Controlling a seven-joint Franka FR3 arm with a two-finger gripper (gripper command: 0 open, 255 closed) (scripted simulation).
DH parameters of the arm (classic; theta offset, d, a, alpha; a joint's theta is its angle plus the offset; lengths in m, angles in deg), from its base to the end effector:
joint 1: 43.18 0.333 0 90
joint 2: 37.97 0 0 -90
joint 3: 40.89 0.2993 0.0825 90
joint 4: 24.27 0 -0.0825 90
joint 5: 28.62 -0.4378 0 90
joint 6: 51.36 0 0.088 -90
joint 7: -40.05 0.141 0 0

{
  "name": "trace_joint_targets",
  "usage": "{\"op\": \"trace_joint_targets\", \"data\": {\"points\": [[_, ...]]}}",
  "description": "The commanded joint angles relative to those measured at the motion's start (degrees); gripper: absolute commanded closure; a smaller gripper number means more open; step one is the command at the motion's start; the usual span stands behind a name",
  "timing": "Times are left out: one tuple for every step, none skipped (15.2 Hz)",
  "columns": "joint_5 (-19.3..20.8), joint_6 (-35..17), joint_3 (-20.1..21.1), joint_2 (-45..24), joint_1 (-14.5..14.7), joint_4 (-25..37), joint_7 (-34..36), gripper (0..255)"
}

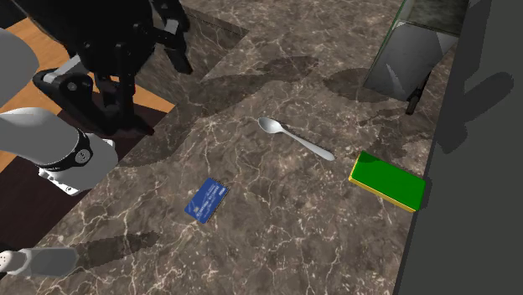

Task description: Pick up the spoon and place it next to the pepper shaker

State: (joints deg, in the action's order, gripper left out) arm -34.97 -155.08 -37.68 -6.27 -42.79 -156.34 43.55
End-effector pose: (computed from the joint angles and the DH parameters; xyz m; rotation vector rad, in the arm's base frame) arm 0.4531 0.0424 0.4977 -3.0580 0.0442 -0.0817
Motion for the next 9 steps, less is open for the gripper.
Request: {"op": "trace_joint_targets", "data": {"points": [[-0.9,-3.1,1.2,-4.5,0.3,0.6,1.8,0],[-1.3,-4.2,1.7,-6.5,0.5,1.2,2.7,0],[-1.6,-5.2,2.2,-8.5,0.6,1.8,3.5,0],[-1.9,-6.2,2.6,-10.6,0.7,2.5,4.3,0],[-2.2,-7.1,3.1,-12.6,0.9,3.2,5.1,0],[-2.5,-8.0,3.5,-14.7,1.0,4.1,5.9,0],[-2.7,-8.9,3.9,-16.9,1.1,5.0,6.7,0],[-2.9,-9.7,4.3,-19.0,1.3,5.9,7.5,0],[-3.0,-10.5,4.6,-21.2,1.4,7.0,8.3,0]]}}
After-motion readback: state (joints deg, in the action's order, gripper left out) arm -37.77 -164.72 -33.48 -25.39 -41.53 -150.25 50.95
